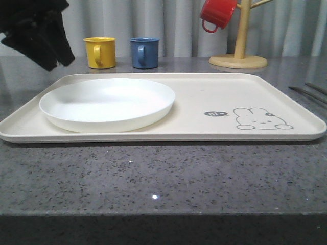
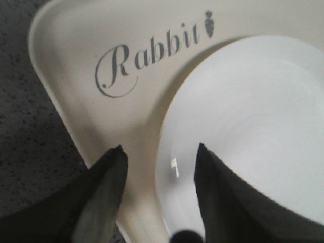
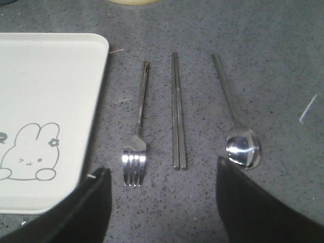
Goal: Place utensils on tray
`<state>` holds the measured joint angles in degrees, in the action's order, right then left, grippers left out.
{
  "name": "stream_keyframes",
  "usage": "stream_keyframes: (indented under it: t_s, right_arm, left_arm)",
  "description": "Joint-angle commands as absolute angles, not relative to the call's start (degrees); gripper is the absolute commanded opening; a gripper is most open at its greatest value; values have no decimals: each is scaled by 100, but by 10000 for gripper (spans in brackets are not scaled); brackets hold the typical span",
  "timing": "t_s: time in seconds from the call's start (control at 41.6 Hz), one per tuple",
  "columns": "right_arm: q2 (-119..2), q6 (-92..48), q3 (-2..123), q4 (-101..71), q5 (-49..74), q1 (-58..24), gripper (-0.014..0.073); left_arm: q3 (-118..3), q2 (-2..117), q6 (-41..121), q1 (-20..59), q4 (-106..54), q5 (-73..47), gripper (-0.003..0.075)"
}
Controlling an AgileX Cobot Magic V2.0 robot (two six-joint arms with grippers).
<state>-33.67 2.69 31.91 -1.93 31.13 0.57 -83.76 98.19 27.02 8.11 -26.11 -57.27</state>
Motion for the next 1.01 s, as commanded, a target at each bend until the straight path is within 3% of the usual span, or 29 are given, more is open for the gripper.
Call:
stream_keyframes:
  t_s: [0.0, 0.216, 0.505, 0.817, 0.985]
  right_arm:
    - [-3422, 218, 3351, -167, 2722, 81, 476]
    - [-3422, 218, 3351, -167, 2722, 81, 476]
    - [-3422, 218, 3351, -167, 2722, 81, 476]
    - [-3428, 218, 3399, -281, 2799, 71, 476]
    - [-3864, 112, 3935, -281, 3613, -87, 476]
  left_arm:
    - [-8594, 9107, 2655, 939, -2722, -5619, 342]
    - [-8308, 8180, 2655, 1737, -2250, -5502, 338]
    - [-7062, 6745, 2627, 2935, -1571, -4712, 338]
    - [-5684, 5486, 2627, 3080, -1408, -4535, 338]
    - [-5456, 5309, 2627, 3080, -1408, -4548, 338]
